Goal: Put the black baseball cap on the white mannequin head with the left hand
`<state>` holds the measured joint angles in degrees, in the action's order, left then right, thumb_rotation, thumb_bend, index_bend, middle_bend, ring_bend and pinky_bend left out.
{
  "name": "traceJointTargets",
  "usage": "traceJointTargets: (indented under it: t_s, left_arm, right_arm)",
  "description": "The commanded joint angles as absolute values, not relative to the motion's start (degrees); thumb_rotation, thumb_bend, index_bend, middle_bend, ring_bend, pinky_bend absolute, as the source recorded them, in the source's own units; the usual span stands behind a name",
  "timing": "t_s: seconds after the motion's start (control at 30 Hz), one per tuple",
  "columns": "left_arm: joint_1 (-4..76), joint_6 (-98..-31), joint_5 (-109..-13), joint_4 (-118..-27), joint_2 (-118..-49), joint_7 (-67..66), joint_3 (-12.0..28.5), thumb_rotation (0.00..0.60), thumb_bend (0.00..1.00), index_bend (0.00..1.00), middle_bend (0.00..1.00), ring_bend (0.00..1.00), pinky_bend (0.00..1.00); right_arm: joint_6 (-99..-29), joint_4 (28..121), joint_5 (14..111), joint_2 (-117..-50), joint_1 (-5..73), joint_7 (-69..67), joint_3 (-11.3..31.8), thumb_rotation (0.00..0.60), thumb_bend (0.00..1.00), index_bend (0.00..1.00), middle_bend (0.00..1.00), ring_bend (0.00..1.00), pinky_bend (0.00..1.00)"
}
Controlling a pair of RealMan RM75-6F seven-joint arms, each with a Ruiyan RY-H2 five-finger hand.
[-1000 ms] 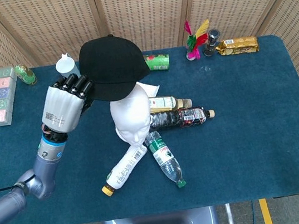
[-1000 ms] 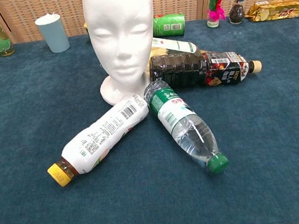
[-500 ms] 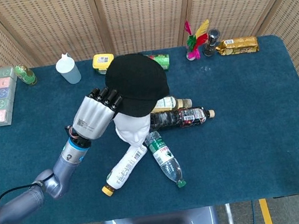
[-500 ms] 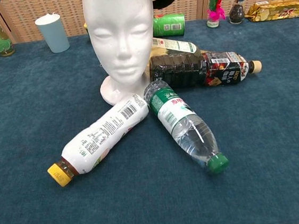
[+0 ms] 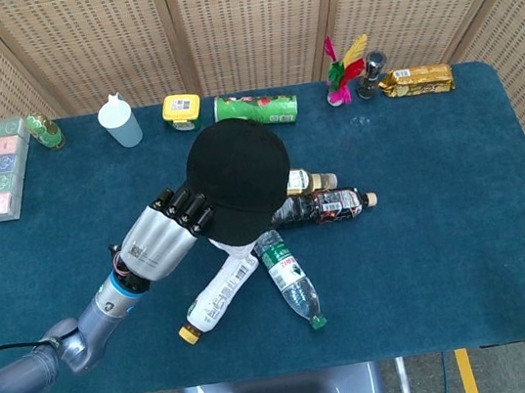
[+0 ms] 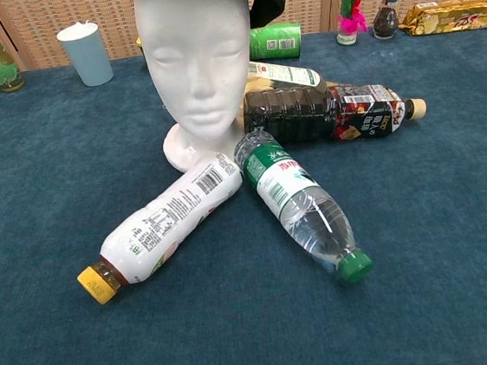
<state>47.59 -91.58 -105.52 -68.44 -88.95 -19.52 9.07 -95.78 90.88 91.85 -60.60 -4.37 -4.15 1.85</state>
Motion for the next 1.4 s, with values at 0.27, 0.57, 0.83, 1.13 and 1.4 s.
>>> traceJointTargets:
  t_s: [0.27, 0.57, 0.83, 1.13, 1.4]
  left_arm:
    - [44.6, -91.0, -105.9, -70.0, -87.9, -21.4, 6.4, 0.600, 0.35, 0.85, 0.60, 0.56, 0.74]
    - [42.9, -88.2, -104.1, -71.3, -87.4, -23.5, 5.6, 0.600, 0.31, 0.68, 0.43, 0.35, 0.65]
    - [39.5, -80.0, -96.5, -84.4, -82.0, -33.4, 5.0, 0.600, 0.26, 0.29, 0.20, 0.14, 0.48]
    - [36.6, -75.6, -90.6, -94.9, -76.8, -41.3, 4.5, 0.600, 0.23, 0.17, 0.06, 0.00, 0.36]
    - [32.8, -76.1, -87.1, -100.7, -72.6, -41.9, 3.5, 0.600, 0.23, 0.15, 0.03, 0.00, 0.33]
  right_arm:
    - [-95.6, 90.5, 91.8, -60.9, -4.3, -4.6, 1.8, 0.600, 0.26, 0.39, 0.42, 0.47, 0.49]
    - [-95.5, 90.4, 91.7, -61.1, -4.3, -4.5, 1.8, 0.600, 0.26, 0.39, 0.42, 0.48, 0.49]
    - [-95.0, 89.9, 91.6, -61.4, -3.9, -4.7, 2.0, 0.600, 0.26, 0.39, 0.42, 0.48, 0.49]
    - [-95.0, 90.0, 91.9, -61.4, -3.7, -4.4, 2.0, 0.600, 0.26, 0.39, 0.42, 0.48, 0.49]
    - [-94.8, 90.3, 92.1, -61.3, -3.4, -4.2, 2.1, 0.600, 0.26, 0.39, 0.42, 0.48, 0.49]
